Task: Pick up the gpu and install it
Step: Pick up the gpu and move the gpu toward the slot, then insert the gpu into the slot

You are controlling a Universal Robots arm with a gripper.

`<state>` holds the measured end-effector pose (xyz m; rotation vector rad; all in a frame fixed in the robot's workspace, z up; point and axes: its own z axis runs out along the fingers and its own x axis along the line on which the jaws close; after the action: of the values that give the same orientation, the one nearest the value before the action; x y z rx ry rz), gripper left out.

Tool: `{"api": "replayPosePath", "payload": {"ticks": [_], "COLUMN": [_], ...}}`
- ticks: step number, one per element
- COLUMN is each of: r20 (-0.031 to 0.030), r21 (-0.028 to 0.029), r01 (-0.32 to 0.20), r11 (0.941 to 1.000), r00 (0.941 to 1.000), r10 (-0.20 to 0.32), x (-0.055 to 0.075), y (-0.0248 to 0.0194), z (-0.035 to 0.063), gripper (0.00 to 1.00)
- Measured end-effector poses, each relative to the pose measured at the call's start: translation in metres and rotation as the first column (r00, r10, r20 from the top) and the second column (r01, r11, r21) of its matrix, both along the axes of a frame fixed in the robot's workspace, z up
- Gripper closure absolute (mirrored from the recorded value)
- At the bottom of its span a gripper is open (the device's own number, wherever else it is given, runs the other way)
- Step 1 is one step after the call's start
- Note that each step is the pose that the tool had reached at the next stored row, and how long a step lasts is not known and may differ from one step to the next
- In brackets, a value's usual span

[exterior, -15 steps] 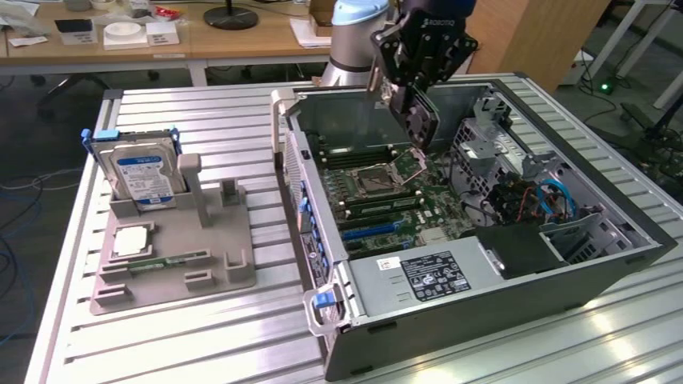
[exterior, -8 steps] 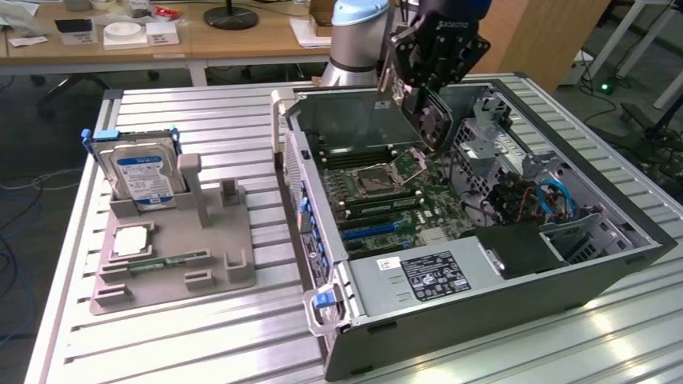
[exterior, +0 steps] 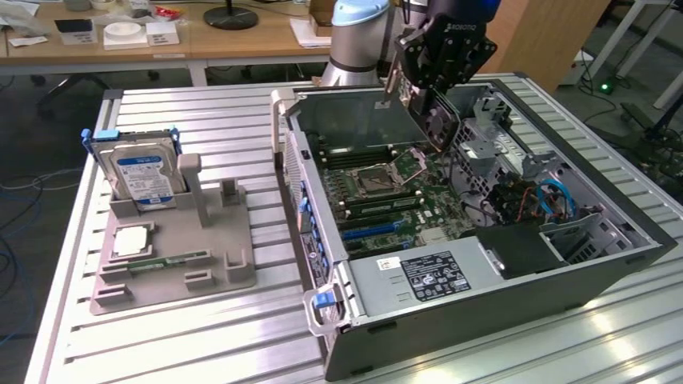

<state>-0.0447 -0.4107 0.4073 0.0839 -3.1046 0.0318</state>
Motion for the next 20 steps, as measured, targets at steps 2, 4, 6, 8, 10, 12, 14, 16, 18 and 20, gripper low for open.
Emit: {"api": "replayPosePath", "payload": {"ticks": [2,4,6,8,10,12,14,16,18,20], "r20": [0.0,0.0,0.0,0.0,0.0,0.0,0.0,0.0,0.0,0.0001], "r21": [0.0001,0.0001,0.0001,0.0002,0.0002,0.0002,0.0001,0.0001,0.0001,0.0003], "r01": [0.0,0.0,0.0,-0.002,-0.018,-0.044,-0.07,-0.097,-0.119,-0.136], "r11": [1.0,1.0,1.0,1.0,0.9998,0.999,0.9976,0.9953,0.9929,0.9907], "r00": [1.0,1.0,1.0,1.0,0.9998,0.999,0.9976,0.9953,0.9929,0.9907], "r10": [0.0,0.0,0.0,0.002,0.018,0.044,0.07,0.097,0.119,0.136], "x": [0.0,0.0,0.0,0.0,0.0001,0.0001,0.0,0.0001,0.0001,0.0], "y": [0.0,0.0001,0.0001,0.0001,0.0,0.0,0.0,0.0,-0.0001,-0.0004], "z": [0.0,-0.0001,-0.0001,-0.0001,-0.0001,-0.0001,-0.0001,-0.0001,0.0,-0.0002], "gripper": [0.73,0.73,0.73,0.73,0.73,0.73,0.73,0.73,0.73,0.73]}}
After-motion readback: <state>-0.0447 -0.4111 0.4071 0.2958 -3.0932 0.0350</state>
